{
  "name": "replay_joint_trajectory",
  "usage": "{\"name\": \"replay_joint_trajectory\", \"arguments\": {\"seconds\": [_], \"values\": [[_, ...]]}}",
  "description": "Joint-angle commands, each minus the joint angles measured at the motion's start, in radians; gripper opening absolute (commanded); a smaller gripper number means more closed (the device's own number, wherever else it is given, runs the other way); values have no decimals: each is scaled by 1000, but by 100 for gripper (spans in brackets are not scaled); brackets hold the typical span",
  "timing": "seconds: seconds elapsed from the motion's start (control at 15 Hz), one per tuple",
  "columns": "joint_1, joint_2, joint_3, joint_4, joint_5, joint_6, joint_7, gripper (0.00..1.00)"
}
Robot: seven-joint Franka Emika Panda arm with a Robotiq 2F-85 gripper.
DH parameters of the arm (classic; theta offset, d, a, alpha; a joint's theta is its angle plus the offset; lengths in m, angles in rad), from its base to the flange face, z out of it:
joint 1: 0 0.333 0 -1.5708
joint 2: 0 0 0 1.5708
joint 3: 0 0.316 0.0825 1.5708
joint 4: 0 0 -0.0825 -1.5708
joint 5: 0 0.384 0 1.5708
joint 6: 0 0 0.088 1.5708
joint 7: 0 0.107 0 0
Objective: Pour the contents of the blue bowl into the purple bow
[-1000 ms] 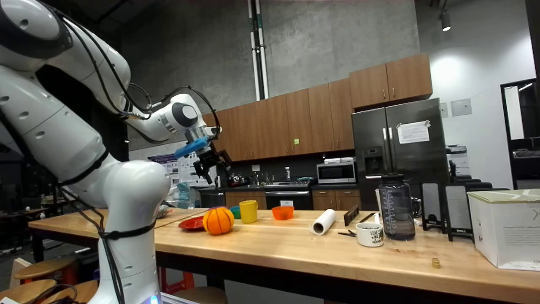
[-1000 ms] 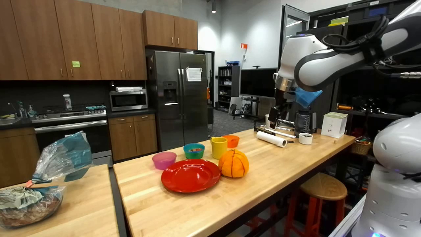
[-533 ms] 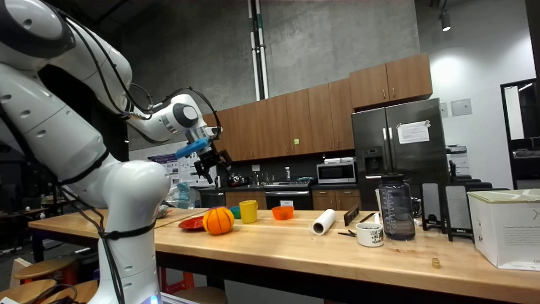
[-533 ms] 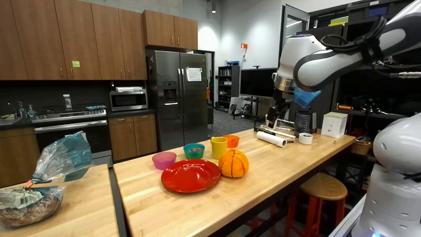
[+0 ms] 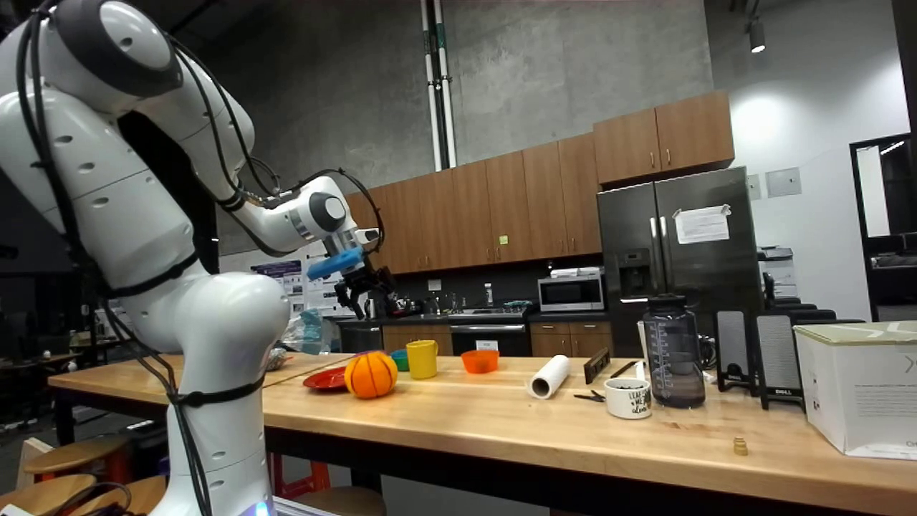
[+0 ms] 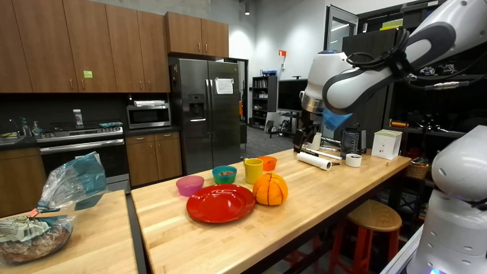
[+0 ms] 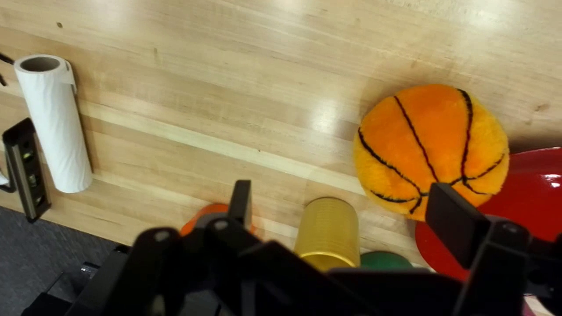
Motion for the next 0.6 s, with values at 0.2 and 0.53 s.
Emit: {"name": "replay_joint_trajectory", "arguments": {"seconds": [0.2, 0.53], "values": [[24, 207, 36, 150, -24, 32, 45, 100], [42, 210, 22, 147, -13, 38, 30, 100]]}}
